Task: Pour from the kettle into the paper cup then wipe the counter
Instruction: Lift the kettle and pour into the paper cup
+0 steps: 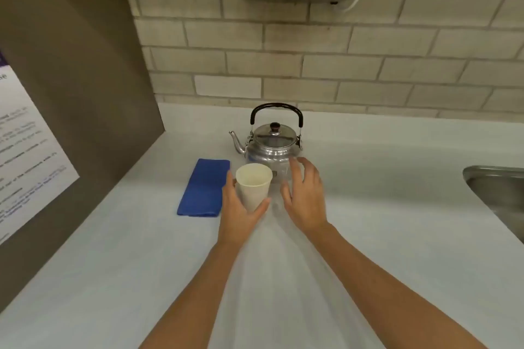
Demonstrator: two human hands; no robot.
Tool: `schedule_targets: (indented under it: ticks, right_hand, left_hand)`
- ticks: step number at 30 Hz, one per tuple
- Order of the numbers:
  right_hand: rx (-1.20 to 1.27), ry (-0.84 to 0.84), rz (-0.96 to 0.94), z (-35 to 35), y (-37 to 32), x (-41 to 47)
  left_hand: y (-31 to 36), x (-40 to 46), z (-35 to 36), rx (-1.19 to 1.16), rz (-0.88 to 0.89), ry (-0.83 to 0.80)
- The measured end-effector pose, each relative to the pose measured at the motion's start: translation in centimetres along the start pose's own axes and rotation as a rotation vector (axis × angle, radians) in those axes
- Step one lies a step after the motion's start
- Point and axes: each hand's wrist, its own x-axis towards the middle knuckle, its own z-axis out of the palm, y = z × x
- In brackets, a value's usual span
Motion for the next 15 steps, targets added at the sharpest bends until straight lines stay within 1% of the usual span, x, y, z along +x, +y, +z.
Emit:
schedule_targets:
  ticks: [6, 9, 10, 15]
  right_hand:
    - [0.168, 0.004, -0.008, 0.2, 1.0, 7.7]
    - [0.083, 0.052, -0.08, 0.0, 0.9, 12.8]
    - [0.045, 0.037, -0.094, 0.0, 0.7, 14.4]
    - [-0.066, -0.158, -0.16, 0.5, 0.4, 19.3]
  left_hand:
    - [-0.2, 1.3, 1.4, -0.075, -0.035, 0.019]
    - [-0.7, 1.4, 1.6, -0.072, -0.04, 0.018]
    - [-0.9, 1.5, 1.6, -0.059, -0.036, 0.021]
    - [-1.3, 1.3, 1.9, 0.0, -0.042, 0.023]
